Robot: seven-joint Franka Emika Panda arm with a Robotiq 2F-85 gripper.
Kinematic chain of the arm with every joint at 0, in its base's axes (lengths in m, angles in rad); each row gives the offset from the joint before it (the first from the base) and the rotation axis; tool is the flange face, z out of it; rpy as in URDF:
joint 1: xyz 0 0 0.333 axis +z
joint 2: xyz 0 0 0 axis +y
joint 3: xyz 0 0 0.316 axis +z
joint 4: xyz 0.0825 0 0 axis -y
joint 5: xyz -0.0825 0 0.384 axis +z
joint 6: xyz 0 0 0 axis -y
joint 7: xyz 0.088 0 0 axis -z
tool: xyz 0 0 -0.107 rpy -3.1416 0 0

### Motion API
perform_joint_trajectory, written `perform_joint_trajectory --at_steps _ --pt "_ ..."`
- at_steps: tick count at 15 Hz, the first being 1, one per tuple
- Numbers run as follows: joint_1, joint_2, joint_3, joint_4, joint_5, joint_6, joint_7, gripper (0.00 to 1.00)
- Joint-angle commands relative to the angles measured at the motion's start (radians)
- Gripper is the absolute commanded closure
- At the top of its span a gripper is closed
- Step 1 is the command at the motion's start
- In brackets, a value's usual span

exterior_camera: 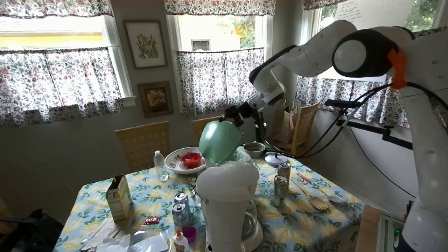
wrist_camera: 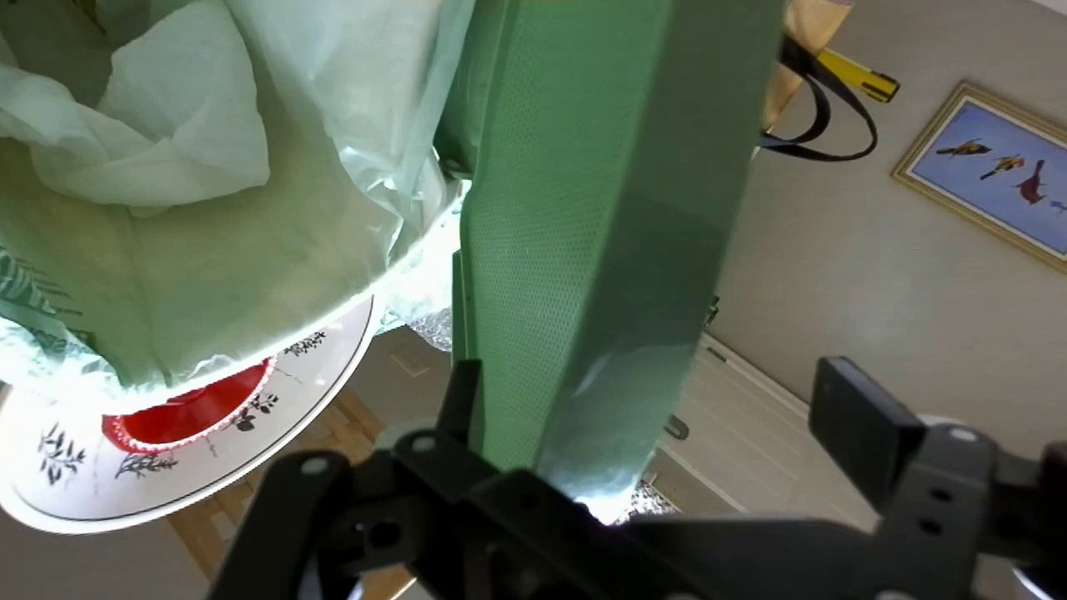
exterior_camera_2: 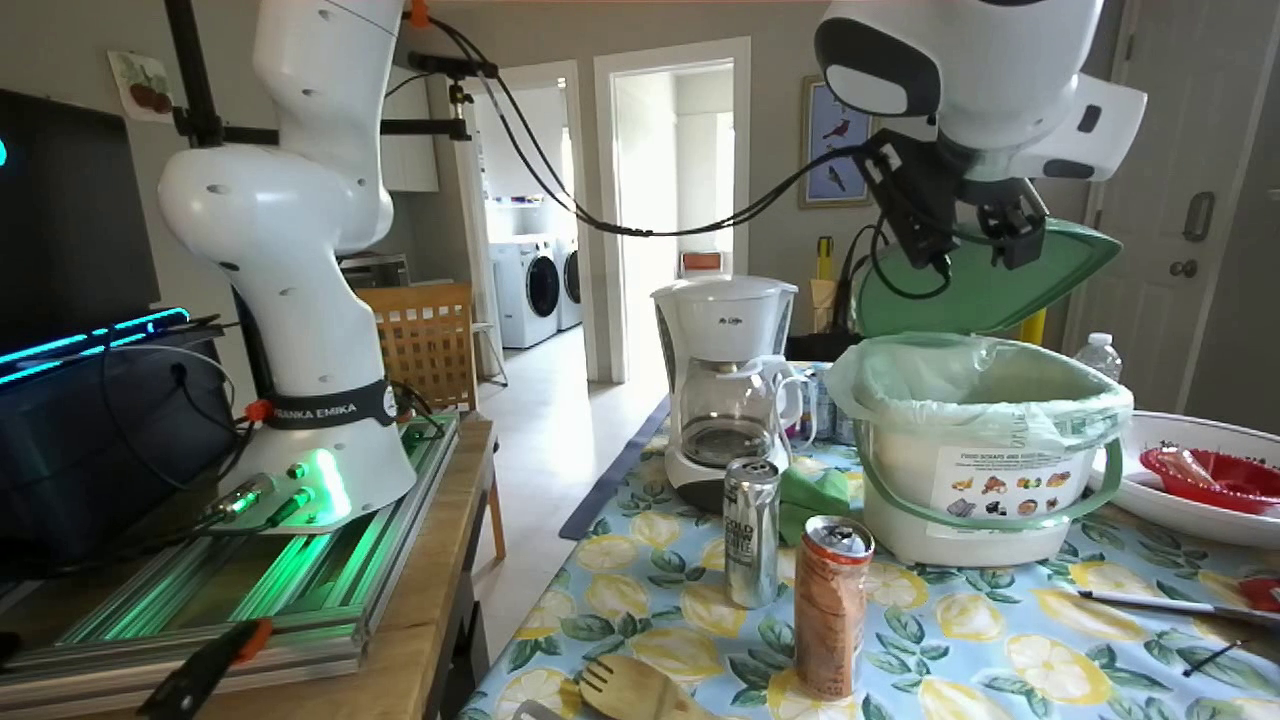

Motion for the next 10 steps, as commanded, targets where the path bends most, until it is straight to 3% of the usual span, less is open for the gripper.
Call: perform_joint_trajectory --at_steps 1,10 --pt "0.026 -0.004 0.001 0.026 -0.05 0.018 0.076 0.0" --pt "0.057 -0.003 0.024 0.063 -0.123 0.014 0.159 0.0"
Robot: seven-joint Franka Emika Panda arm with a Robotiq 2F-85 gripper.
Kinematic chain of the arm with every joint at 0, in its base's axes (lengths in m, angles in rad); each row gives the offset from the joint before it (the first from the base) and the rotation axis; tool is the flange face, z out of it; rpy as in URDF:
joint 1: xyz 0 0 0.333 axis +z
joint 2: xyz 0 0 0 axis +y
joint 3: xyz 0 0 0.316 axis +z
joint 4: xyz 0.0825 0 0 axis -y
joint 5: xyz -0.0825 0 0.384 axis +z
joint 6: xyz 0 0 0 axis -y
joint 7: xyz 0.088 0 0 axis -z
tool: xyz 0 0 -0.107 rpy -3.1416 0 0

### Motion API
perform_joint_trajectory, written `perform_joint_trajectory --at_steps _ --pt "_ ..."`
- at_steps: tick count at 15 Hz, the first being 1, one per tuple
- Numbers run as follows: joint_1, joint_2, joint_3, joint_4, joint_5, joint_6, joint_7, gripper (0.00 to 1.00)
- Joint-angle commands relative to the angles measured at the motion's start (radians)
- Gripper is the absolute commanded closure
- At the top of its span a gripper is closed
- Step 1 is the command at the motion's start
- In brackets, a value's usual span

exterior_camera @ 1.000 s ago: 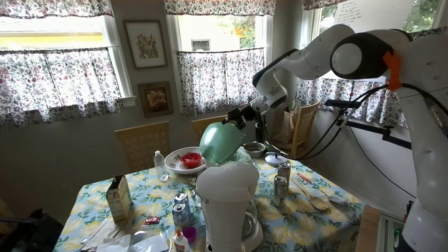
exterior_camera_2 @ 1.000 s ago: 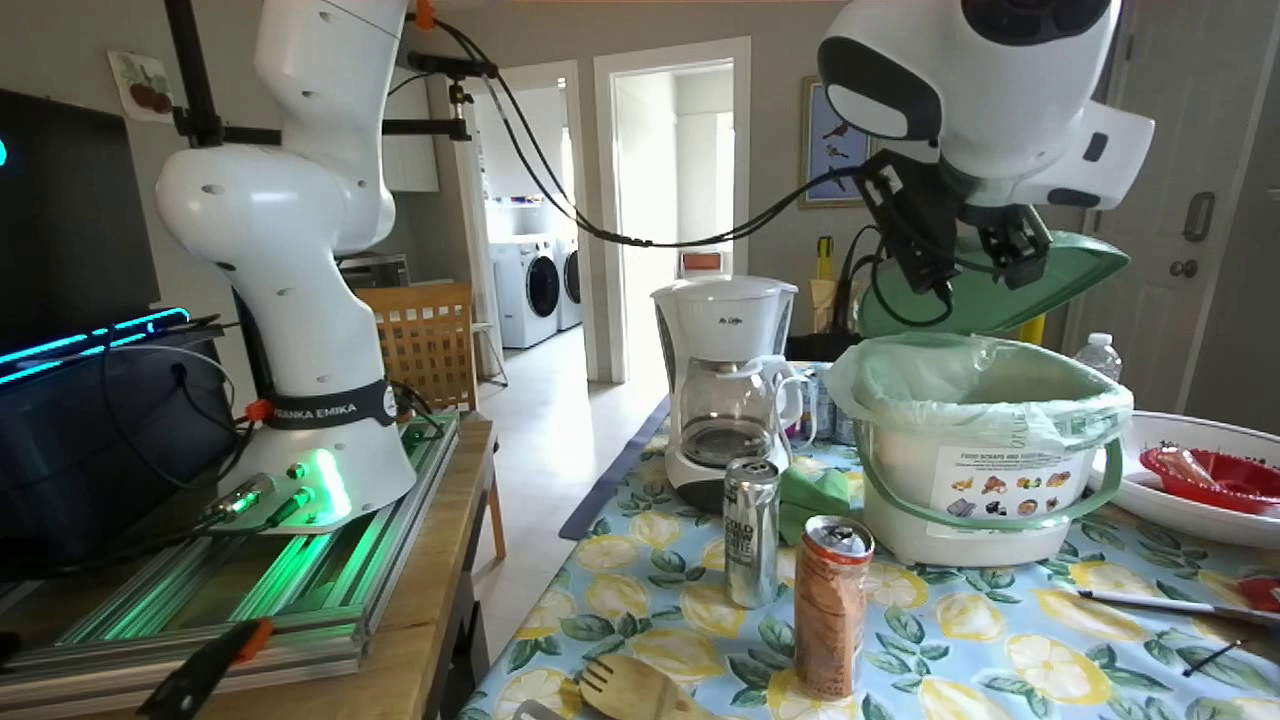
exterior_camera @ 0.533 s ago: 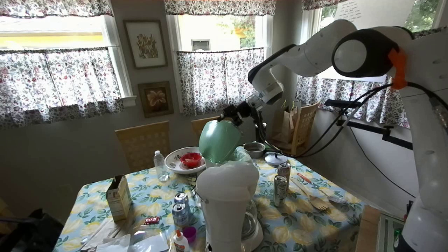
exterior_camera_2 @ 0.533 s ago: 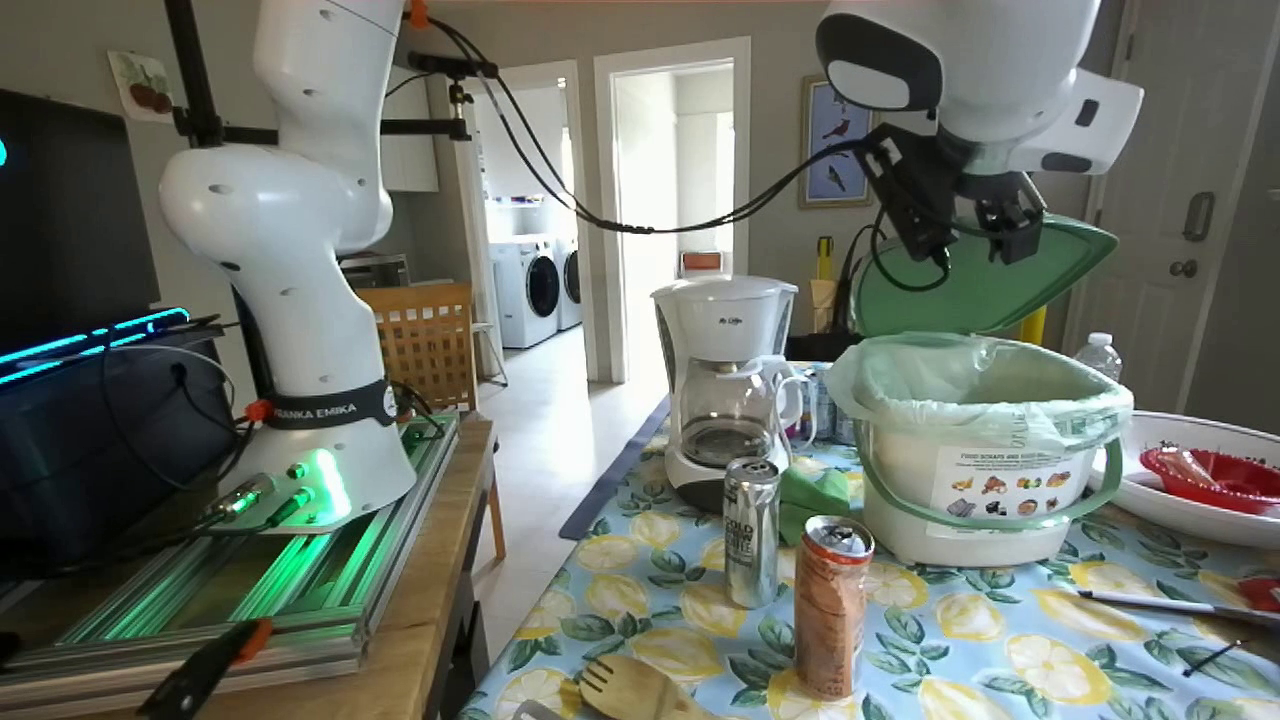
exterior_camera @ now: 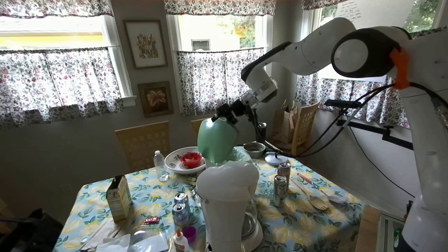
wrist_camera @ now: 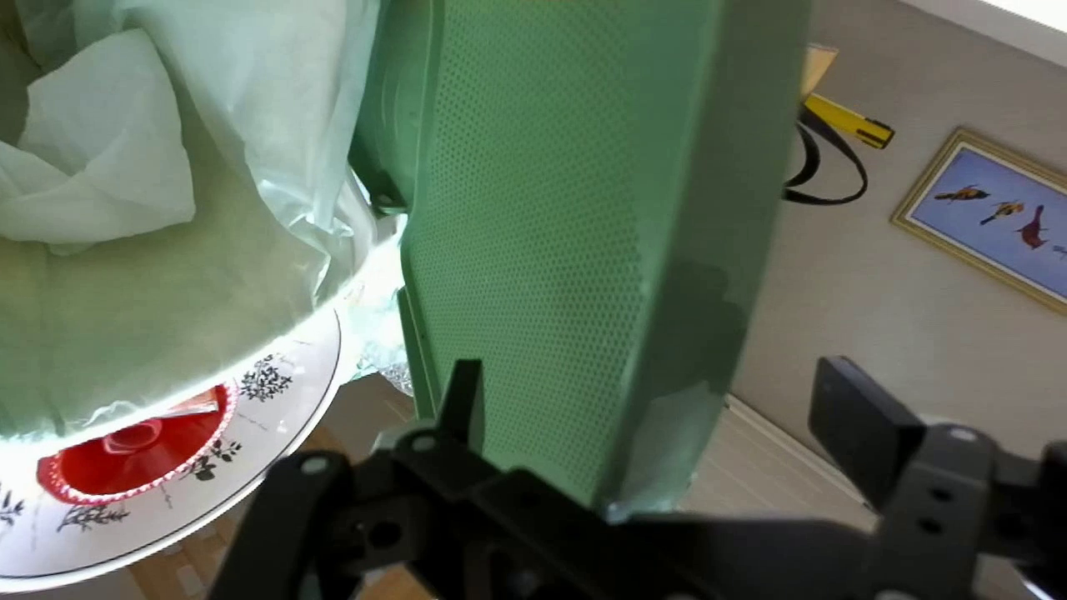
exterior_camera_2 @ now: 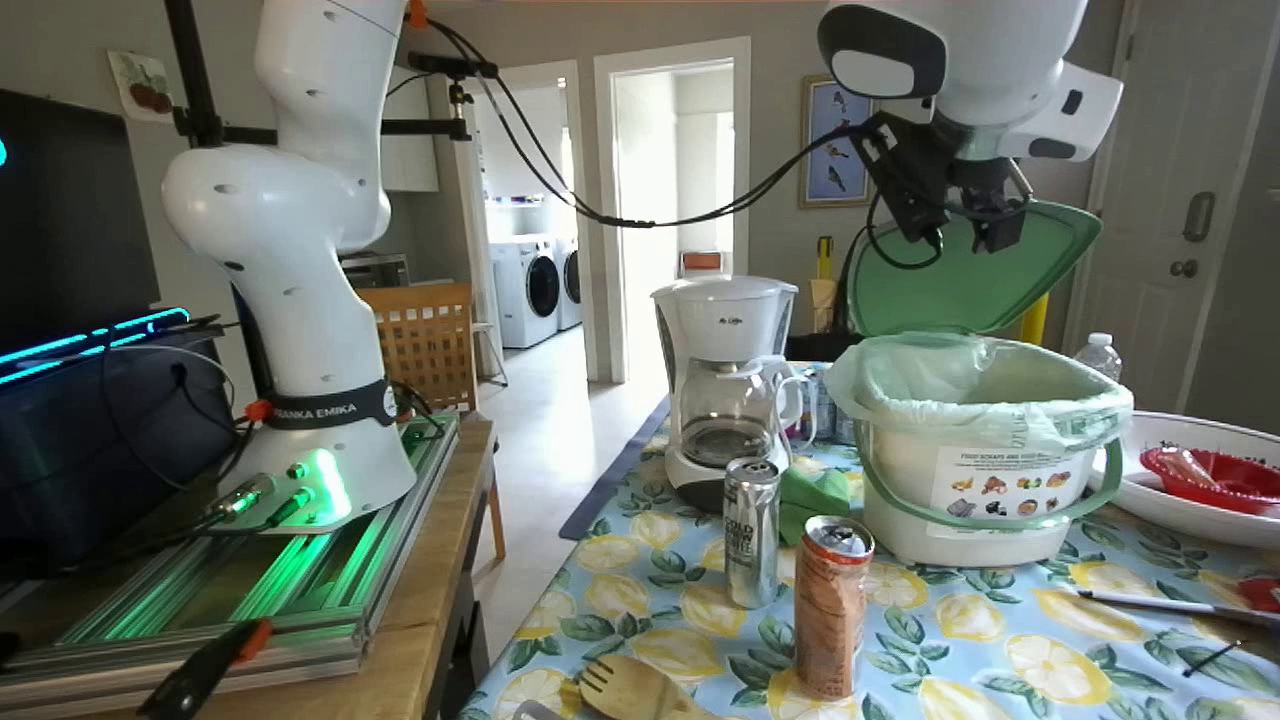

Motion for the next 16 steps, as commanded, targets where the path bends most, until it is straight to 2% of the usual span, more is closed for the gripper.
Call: perform_joint_trajectory --at_steps 1,16 --pt "0.014 -0.003 0.011 0.023 -0.045 0.013 0.059 0.0" --pt "0.022 -0.026 0.03 0.032 -0.066 0.01 0.066 0.0"
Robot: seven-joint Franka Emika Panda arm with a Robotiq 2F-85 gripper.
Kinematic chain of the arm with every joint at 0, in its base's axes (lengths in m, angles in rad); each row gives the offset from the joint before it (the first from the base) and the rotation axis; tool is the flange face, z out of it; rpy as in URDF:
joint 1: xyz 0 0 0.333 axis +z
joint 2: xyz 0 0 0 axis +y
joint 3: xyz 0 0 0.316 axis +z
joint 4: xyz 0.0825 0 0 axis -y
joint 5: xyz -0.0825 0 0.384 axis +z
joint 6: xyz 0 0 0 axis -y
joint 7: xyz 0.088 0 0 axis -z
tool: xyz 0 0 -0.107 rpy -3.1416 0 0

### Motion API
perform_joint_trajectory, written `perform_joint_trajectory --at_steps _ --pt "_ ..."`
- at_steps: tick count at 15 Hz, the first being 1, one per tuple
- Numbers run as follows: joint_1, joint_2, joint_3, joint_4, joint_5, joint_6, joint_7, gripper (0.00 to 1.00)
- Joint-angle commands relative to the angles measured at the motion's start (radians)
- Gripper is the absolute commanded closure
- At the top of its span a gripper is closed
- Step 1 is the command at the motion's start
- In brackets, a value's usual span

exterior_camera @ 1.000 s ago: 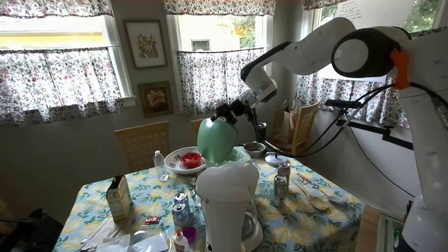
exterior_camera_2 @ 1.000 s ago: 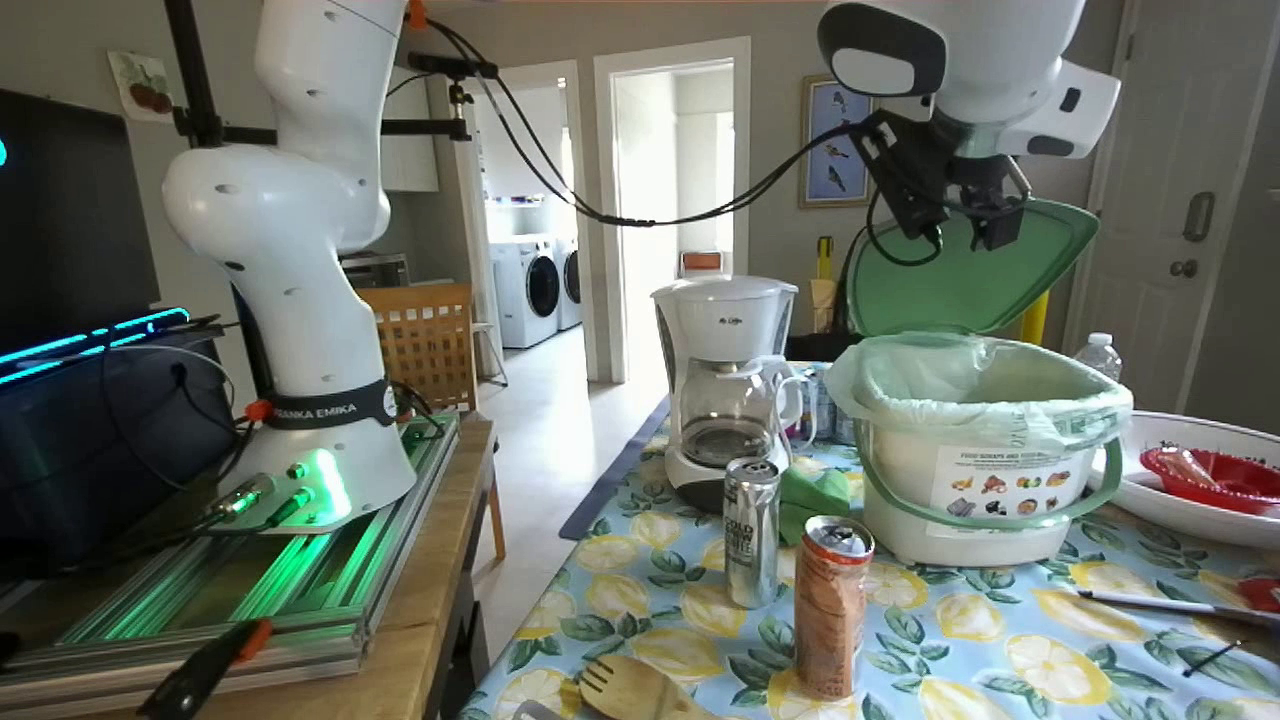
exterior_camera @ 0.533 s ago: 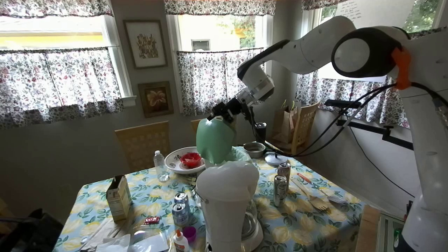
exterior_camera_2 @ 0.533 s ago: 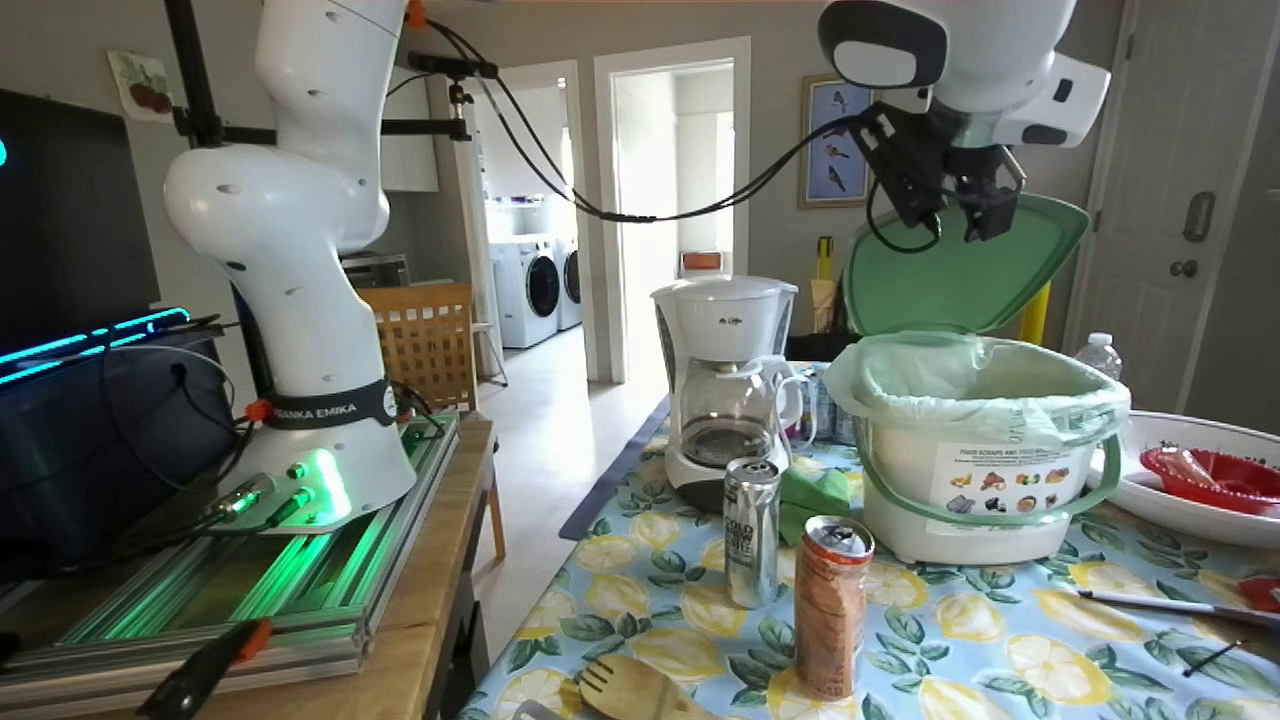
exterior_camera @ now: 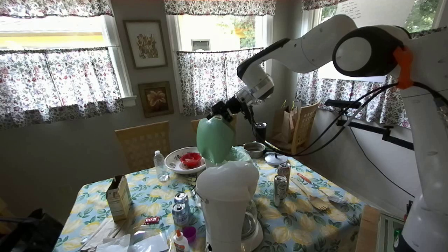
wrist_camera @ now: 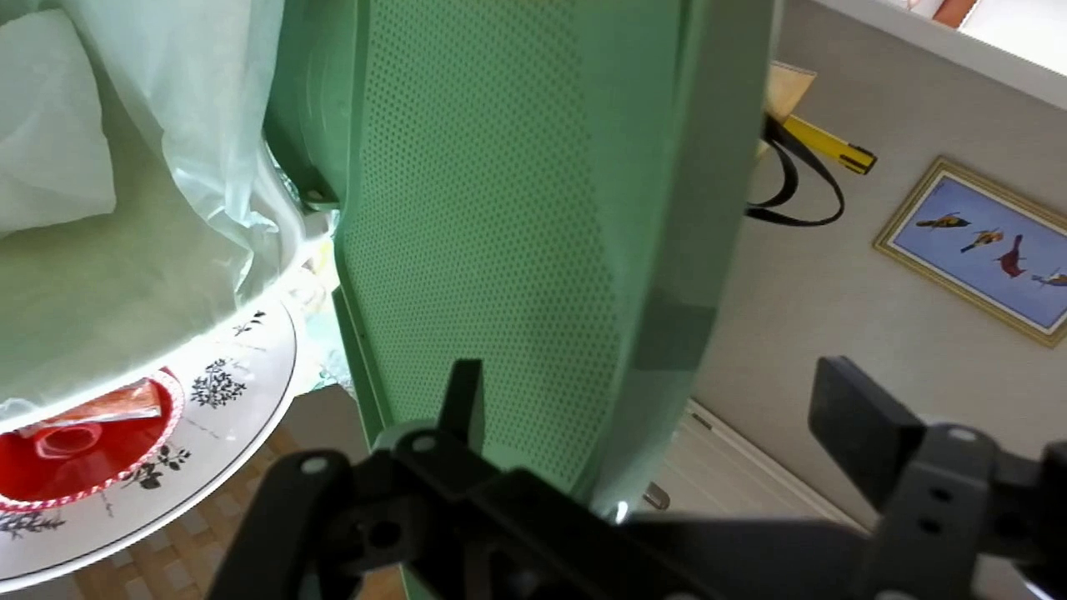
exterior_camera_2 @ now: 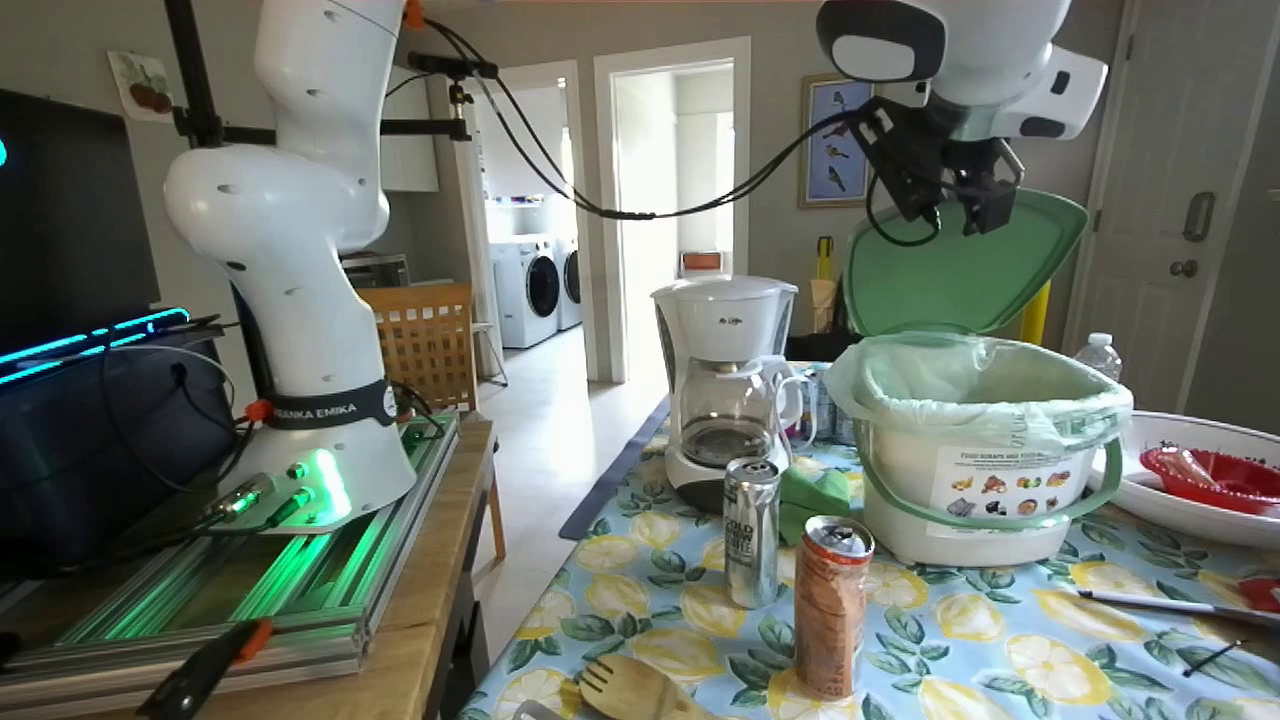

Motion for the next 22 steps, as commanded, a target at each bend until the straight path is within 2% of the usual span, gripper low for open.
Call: perform_joint_trajectory --at_steps 1,22 --pt "0.007 -0.015 0.009 0.009 -0.034 0.009 0.035 0.0" --pt "0.014 -0.069 0.013 -0.027 -0.056 0.029 0.024 0.0"
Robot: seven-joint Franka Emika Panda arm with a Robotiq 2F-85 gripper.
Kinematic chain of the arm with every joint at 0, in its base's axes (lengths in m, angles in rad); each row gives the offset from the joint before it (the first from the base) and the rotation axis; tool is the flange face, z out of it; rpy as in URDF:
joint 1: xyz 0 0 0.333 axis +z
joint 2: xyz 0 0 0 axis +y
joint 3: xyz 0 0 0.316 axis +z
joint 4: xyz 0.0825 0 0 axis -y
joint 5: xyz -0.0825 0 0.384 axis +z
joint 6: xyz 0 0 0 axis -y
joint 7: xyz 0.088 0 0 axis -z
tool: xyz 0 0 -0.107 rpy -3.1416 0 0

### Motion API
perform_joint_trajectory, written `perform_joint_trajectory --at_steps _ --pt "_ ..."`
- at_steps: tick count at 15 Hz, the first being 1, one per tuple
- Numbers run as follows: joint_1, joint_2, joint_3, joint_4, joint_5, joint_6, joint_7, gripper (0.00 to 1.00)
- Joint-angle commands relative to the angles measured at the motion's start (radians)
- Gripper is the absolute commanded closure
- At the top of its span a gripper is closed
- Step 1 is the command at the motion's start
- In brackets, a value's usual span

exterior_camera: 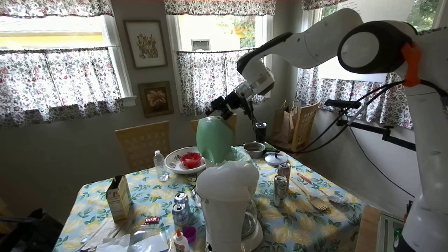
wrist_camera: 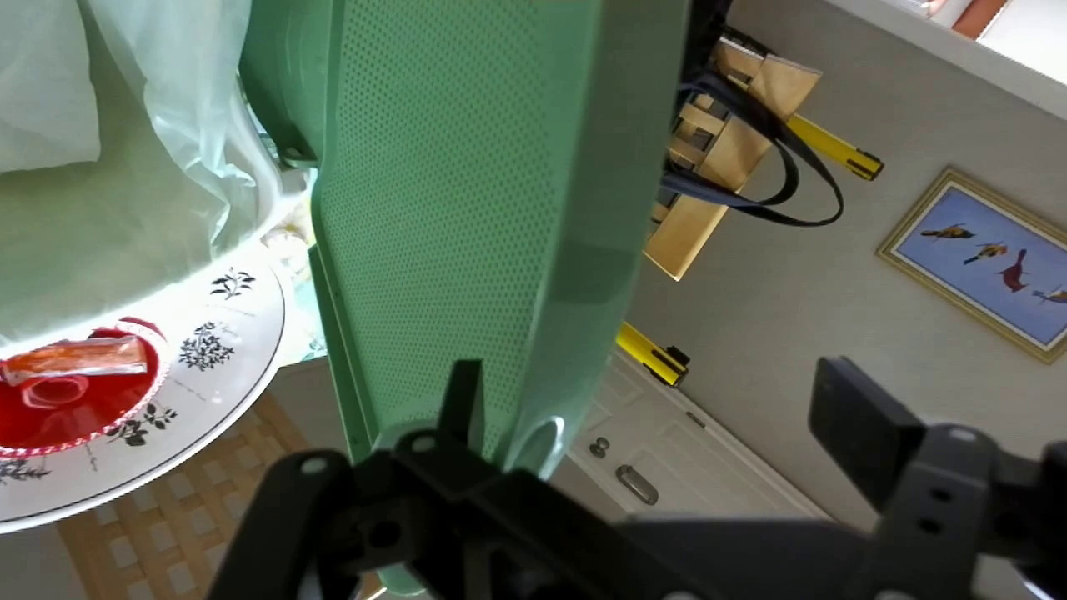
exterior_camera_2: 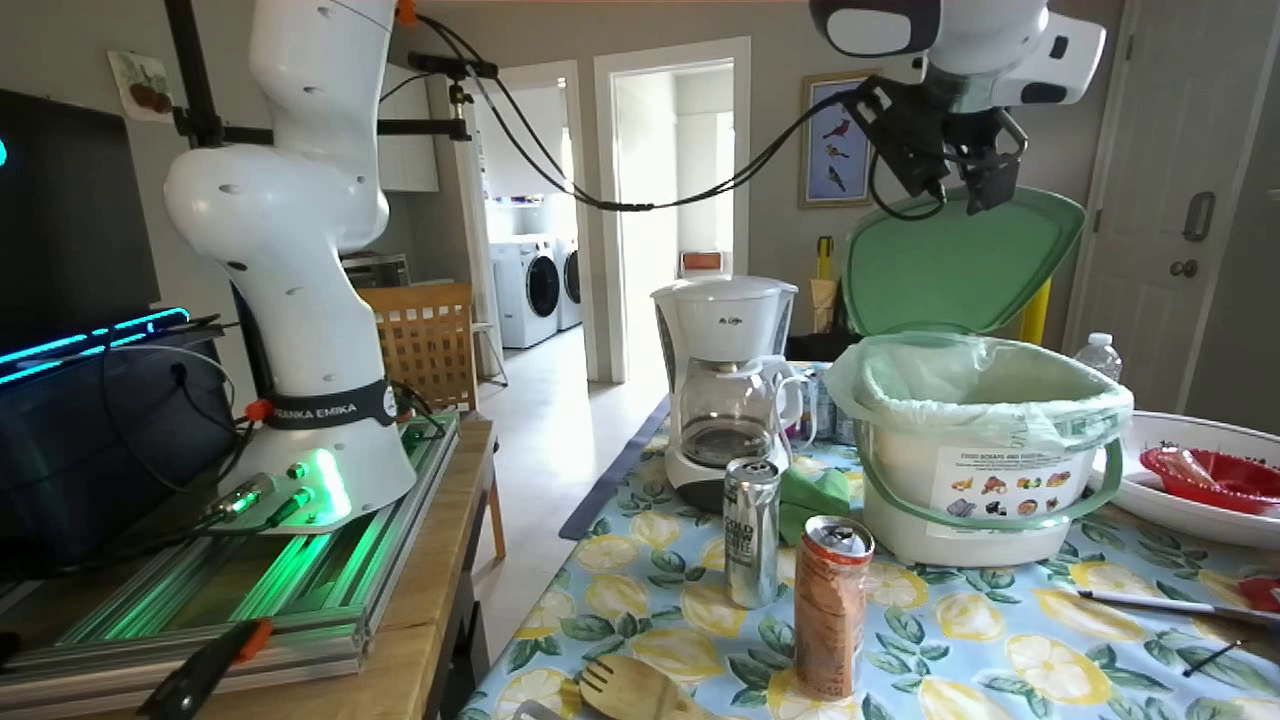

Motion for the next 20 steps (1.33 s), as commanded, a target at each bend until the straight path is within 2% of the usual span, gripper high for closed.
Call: perform_joint_trajectory --at_steps 1,9,14,20 --pt "0.005 -0.035 0.013 -0.027 -0.027 0.007 0.023 0.0" --pt "0.01 -0.059 0.026 -0.04 -0.02 0.006 0.01 0.0" --pt "0.02 -0.111 0.012 -0.115 -0.031 0.138 0.004 0.0" --pt "0.024 -0.159 0.017 -0.174 -0.043 0.203 -0.01 0.0"
